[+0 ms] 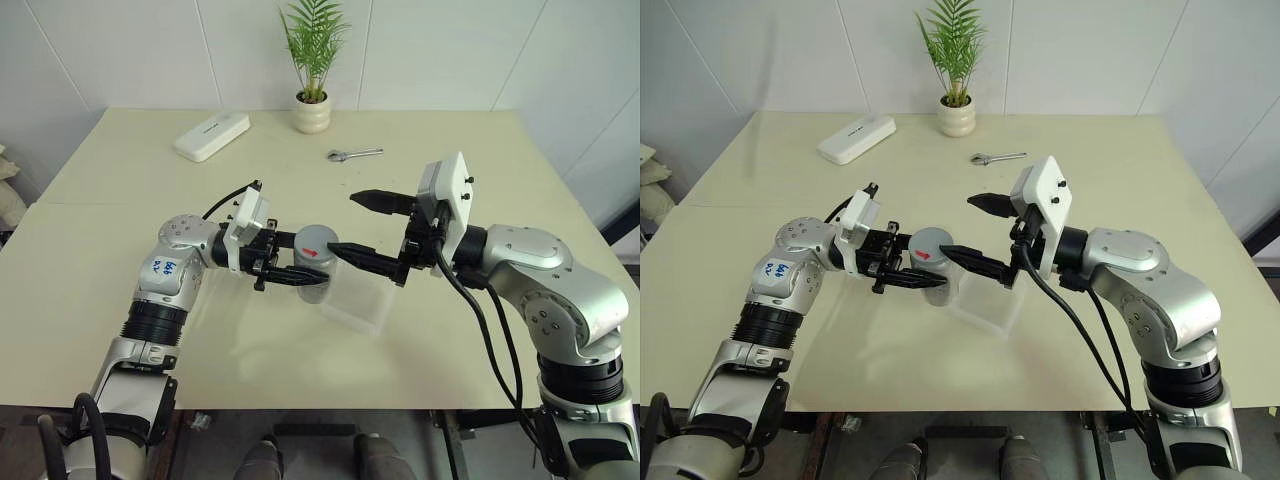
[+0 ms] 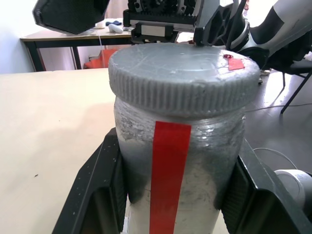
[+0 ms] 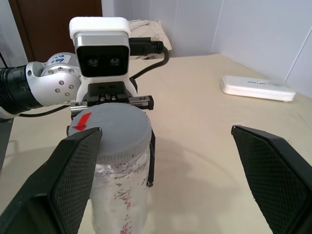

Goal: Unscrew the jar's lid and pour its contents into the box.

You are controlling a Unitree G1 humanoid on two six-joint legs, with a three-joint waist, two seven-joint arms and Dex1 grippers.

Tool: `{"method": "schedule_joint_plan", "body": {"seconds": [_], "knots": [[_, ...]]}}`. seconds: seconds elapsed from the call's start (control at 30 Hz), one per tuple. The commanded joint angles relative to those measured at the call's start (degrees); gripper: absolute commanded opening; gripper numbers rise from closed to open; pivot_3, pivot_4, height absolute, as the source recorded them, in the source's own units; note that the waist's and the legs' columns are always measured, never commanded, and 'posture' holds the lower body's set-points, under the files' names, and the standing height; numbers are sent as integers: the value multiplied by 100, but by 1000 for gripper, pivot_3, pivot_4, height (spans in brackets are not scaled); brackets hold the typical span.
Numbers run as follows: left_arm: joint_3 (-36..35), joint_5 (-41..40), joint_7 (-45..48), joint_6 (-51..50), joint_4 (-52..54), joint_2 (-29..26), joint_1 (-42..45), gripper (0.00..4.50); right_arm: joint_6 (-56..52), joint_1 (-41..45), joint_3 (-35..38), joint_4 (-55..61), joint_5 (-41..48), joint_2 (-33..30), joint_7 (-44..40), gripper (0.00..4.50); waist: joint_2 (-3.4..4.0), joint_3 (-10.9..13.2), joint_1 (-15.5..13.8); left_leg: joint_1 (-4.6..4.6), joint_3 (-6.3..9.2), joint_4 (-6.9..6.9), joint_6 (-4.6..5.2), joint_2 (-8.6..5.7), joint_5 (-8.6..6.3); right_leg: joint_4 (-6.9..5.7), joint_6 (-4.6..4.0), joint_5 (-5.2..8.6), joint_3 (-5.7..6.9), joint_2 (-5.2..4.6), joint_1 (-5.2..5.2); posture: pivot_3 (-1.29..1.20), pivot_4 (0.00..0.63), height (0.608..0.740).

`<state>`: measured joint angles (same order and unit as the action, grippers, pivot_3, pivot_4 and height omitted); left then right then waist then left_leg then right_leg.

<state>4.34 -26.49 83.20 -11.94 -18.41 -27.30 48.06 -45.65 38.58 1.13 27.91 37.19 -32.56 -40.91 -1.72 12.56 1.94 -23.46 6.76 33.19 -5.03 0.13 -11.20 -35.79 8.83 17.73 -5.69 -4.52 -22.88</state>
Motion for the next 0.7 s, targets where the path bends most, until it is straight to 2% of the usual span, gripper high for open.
{"method": "schedule_joint_plan", "body": {"seconds": [0.03,0.2,0.33,0.7], "knots": [[-120,-48,-6,56,94,18,102,1984,-106,142,241,373,268,22,229,4474,0,0,0,0,0,0,0,0,0,0,0,0,0,0,0,0,150,740],[-87,-36,12,75,44,86,140,1984,-162,302,199,410,471,212,466,4474,0,0,3,0,0,0,0,0,0,0,0,0,0,0,0,0,150,740],[-56,-39,25,107,24,211,199,1984,-249,468,-43,367,643,709,774,4474,0,0,7,0,1,-1,0,0,0,-1,0,0,0,0,0,0,150,740],[-55,-32,20,150,59,356,230,1984,-467,608,-763,112,426,1210,1022,4474,0,0,6,0,3,0,0,0,0,-3,0,0,1,0,0,0,150,740]]}}
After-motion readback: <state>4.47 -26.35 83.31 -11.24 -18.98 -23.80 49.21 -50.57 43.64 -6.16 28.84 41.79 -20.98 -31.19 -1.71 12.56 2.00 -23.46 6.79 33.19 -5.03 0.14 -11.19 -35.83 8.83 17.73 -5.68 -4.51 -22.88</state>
